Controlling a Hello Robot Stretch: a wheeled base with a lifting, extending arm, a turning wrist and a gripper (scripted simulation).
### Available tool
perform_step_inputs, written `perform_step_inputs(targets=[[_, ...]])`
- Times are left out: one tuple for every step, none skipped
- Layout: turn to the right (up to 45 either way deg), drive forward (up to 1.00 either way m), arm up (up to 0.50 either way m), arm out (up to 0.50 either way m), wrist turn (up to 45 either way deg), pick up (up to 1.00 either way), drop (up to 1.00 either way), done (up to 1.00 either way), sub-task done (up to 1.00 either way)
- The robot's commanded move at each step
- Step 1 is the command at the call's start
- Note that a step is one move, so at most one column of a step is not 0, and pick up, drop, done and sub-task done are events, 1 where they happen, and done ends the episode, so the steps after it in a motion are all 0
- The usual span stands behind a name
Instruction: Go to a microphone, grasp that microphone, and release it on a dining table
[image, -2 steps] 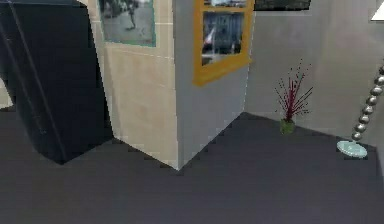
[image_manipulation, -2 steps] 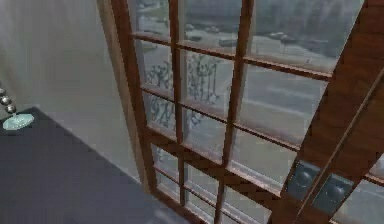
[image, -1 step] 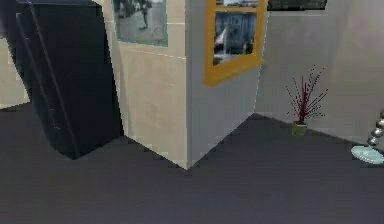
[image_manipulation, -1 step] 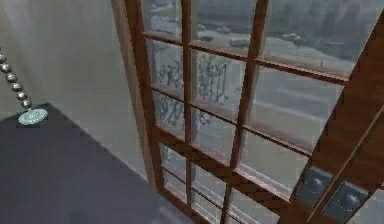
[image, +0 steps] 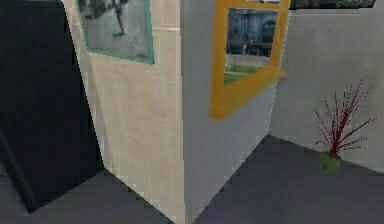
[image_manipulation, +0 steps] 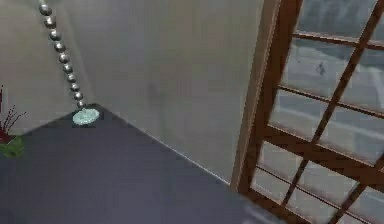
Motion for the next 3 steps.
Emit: perform_step_inputs(targets=[[-45.0,0.0,0.0,0.0,0.0,0.0,0.0,0.0,0.0],[-6.0,0.0,0.0,0.0,0.0,0.0,0.0,0.0,0.0],[0.0,0.45,0.0,0.0,0.0,0.0,0.0,0.0,0.0]])
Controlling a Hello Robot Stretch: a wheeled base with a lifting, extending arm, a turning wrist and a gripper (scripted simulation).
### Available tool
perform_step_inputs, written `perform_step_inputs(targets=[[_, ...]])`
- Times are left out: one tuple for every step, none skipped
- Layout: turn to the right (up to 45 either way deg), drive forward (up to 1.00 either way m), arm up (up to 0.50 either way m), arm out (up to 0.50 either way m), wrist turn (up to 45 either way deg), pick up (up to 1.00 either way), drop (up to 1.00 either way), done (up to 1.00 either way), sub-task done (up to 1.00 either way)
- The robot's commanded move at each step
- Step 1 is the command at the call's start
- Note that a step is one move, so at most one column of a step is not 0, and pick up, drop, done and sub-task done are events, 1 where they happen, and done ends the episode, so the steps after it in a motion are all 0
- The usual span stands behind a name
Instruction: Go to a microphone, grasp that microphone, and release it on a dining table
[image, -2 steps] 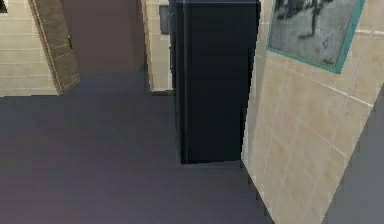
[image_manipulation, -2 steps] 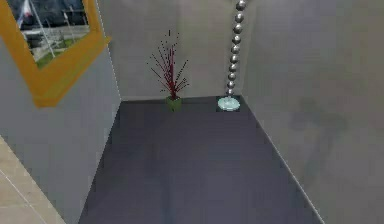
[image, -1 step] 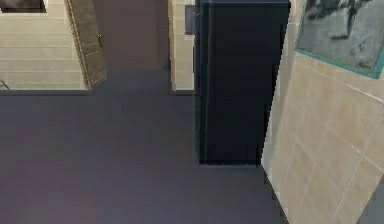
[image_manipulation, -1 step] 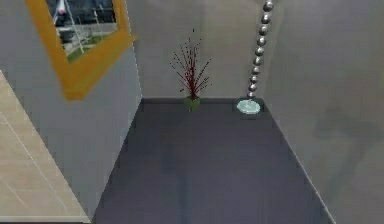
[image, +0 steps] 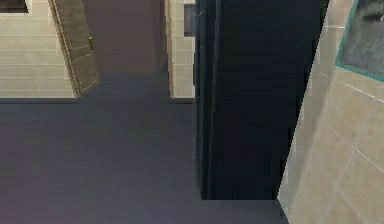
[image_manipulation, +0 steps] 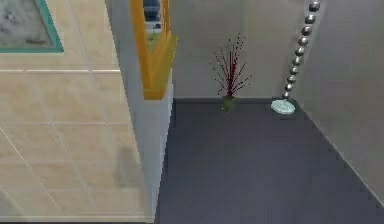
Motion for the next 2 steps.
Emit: perform_step_inputs(targets=[[-45.0,0.0,0.0,0.0,0.0,0.0,0.0,0.0,0.0],[-6.0,0.0,0.0,0.0,0.0,0.0,0.0,0.0,0.0]])
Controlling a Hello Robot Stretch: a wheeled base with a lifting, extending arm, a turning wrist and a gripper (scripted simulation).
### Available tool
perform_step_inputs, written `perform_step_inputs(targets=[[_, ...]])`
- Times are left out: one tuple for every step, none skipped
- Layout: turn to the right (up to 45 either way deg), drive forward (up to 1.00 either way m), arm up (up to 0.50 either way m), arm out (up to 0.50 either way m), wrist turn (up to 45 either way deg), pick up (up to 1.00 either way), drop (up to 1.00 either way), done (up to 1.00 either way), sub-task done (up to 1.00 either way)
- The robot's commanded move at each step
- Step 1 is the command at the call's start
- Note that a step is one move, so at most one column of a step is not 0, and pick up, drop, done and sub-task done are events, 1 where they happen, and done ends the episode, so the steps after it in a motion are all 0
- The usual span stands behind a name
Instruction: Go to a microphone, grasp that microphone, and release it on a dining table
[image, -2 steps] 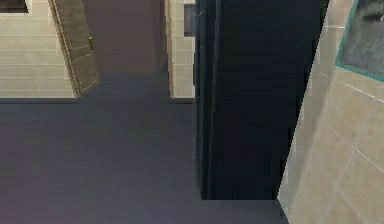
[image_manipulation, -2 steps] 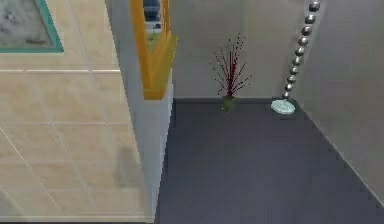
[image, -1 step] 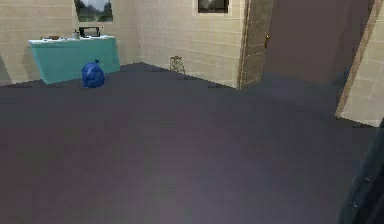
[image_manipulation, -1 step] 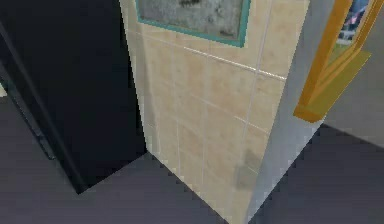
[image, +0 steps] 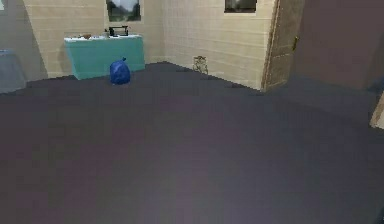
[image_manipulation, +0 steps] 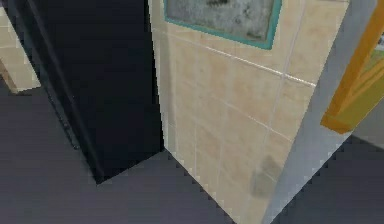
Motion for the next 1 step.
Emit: perform_step_inputs(targets=[[0.0,0.75,0.0,0.0,0.0,0.0,0.0,0.0,0.0]])
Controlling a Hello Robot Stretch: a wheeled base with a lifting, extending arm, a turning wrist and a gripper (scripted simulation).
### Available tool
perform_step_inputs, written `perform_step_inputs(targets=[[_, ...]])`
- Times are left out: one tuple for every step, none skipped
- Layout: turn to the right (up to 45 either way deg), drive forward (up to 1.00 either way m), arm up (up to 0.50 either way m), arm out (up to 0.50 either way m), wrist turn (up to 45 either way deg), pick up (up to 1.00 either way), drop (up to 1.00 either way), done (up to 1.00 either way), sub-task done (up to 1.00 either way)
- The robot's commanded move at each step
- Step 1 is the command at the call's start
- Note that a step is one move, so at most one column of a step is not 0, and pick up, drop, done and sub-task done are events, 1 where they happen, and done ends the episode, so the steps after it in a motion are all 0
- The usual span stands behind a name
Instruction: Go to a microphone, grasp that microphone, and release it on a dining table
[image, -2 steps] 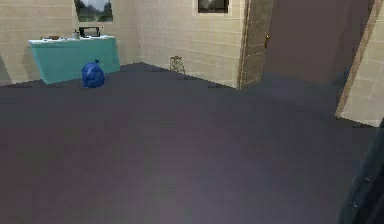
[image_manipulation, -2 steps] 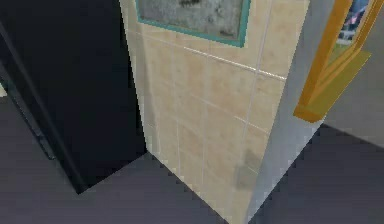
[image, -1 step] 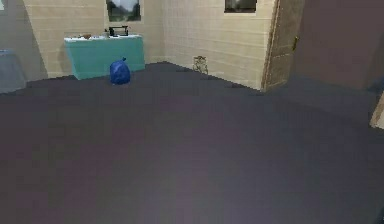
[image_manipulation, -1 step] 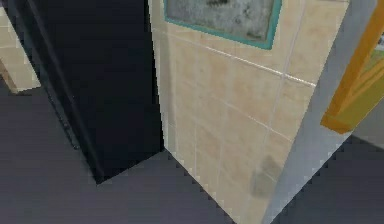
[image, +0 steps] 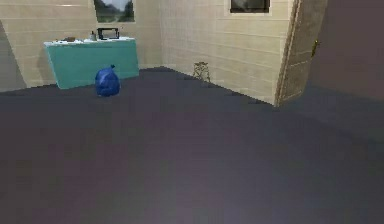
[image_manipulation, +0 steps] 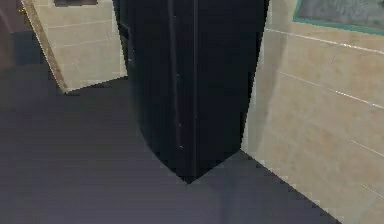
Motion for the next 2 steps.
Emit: perform_step_inputs(targets=[[-45.0,0.0,0.0,0.0,0.0,0.0,0.0,0.0,0.0],[-24.0,0.0,0.0,0.0,0.0,0.0,0.0,0.0,0.0]])
